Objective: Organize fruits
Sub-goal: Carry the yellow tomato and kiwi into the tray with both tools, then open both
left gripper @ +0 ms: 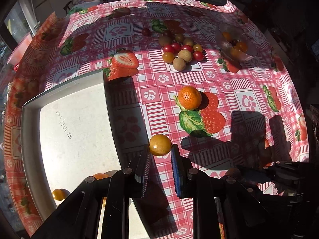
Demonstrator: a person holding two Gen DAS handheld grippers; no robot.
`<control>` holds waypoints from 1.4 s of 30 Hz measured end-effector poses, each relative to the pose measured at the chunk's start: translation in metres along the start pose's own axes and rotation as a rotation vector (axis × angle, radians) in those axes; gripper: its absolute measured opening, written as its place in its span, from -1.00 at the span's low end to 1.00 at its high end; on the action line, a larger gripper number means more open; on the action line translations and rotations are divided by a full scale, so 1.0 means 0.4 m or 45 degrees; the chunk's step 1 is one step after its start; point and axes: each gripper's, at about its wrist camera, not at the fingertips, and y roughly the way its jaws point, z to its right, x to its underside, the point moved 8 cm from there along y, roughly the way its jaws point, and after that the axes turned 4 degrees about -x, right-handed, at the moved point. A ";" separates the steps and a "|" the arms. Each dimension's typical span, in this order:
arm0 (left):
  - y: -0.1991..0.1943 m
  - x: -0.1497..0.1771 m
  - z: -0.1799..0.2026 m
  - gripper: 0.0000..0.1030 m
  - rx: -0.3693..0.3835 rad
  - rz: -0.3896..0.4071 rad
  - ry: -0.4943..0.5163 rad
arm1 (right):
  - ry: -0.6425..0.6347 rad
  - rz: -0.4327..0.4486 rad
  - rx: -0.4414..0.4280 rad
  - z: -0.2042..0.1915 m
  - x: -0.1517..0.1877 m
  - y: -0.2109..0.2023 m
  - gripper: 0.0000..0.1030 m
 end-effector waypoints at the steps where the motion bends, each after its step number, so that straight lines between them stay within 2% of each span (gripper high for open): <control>1: -0.006 0.001 -0.013 -0.57 -0.005 0.006 -0.014 | -0.007 0.002 -0.002 -0.010 -0.005 -0.002 -0.44; 15: -0.072 0.064 -0.252 -0.57 -0.099 0.046 -0.214 | -0.182 0.016 -0.050 -0.215 -0.081 0.012 -0.44; 28: -0.007 0.117 -0.425 -0.57 -0.201 -0.010 -0.309 | -0.362 -0.035 -0.089 -0.427 -0.142 0.107 -0.44; 35: 0.046 0.132 -0.479 -0.57 -0.208 -0.066 -0.345 | -0.420 -0.089 -0.017 -0.460 -0.168 0.196 -0.44; 42: 0.067 0.147 -0.468 -0.57 -0.210 -0.091 -0.302 | -0.454 -0.138 0.051 -0.453 -0.157 0.248 -0.44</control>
